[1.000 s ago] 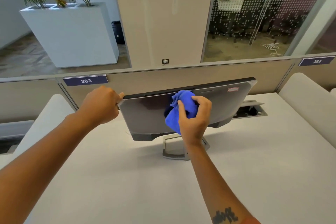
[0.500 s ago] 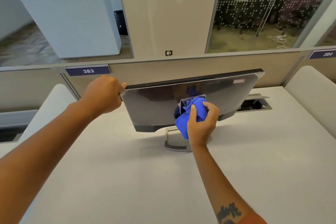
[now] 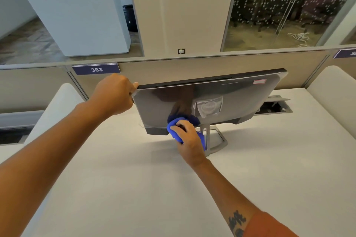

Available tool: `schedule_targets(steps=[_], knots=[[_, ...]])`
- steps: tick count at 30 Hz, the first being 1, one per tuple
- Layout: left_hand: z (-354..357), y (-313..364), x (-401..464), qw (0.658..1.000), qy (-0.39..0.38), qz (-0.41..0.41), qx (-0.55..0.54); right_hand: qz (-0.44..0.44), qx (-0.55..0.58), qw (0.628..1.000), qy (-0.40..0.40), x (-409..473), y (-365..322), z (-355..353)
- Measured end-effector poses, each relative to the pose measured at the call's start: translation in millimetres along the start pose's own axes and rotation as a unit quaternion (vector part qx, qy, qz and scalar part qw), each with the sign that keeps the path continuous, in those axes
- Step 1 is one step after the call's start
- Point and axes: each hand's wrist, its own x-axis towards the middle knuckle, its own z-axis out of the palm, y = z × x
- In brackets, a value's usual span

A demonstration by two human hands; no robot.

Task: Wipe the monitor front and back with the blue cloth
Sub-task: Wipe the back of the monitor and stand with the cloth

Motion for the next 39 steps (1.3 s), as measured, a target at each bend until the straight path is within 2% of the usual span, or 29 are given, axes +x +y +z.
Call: schedule_targets(steps=[3, 5, 8, 10, 13, 17, 21, 23, 25, 27, 30, 32, 34, 36, 39], knots=[[0.5, -0.2, -1.8, 1.0, -0.005, 0.004, -0.003, 0.129, 0.004, 0.991, 0.032, -11.0, 4.9, 1.7], [1.5, -1.4, -2.0, 1.0, -0.002, 0.004, -0.007, 0.244, 0.071, 0.964, 0.083, -13.0, 4.7, 4.4], [1.6, -2.0, -1.3, 1.0, 0.0, 0.004, -0.007, 0.432, 0.219, 0.864, 0.138, -4.5, -1.9, 11.9], [0.4, -1.4, -1.3, 1.0, -0.001, 0.008, -0.004, 0.535, 0.264, 0.794, 0.116, 2.6, -8.5, 24.1], [-0.2, -1.6, -1.4, 1.0, 0.0, 0.011, 0.008, 0.584, 0.339, 0.734, 0.071, 13.4, -26.3, 43.6], [1.7, -3.0, -3.0, 1.0, -0.006, 0.018, 0.01, 0.599, 0.379, 0.705, 0.027, 18.6, -34.6, 48.1], [0.6, -3.9, -1.7, 1.0, 0.001, 0.025, 0.014, 0.574, 0.393, 0.718, -0.02, 20.3, -44.3, 28.8], [1.2, -4.8, -1.1, 1.0, 0.005, 0.026, 0.011, 0.516, 0.382, 0.767, -0.007, 25.9, -58.9, 15.6], [2.4, -5.9, -0.8, 1.0, 0.012, 0.024, 0.004, 0.426, 0.352, 0.833, 0.039, 37.5, -74.8, 1.4], [3.3, -6.5, -1.0, 1.0, 0.019, 0.024, 0.003, 0.324, 0.311, 0.885, 0.12, 56.2, -87.4, -14.1], [3.9, -5.8, -1.6, 0.999, 0.026, 0.02, -0.004, 0.181, 0.255, 0.919, 0.239, 90.8, -95.3, -31.3], [4.0, -5.0, -2.4, 1.0, 0.02, 0.021, -0.005, 0.091, 0.181, 0.943, 0.265, 107.0, -95.4, -27.9], [3.2, -4.6, -2.7, 1.0, 0.02, 0.019, -0.001, 0.022, 0.088, 0.968, 0.234, 107.4, -97.4, -11.1], [2.8, -5.9, -1.4, 0.999, 0.029, 0.016, -0.004, -0.061, 0.003, 0.987, 0.148, 93.8, -94.5, 10.0], [1.0, -6.3, -0.4, 1.0, 0.025, 0.013, -0.012, -0.119, -0.08, 0.989, 0.035, 67.5, -77.5, 27.0]])
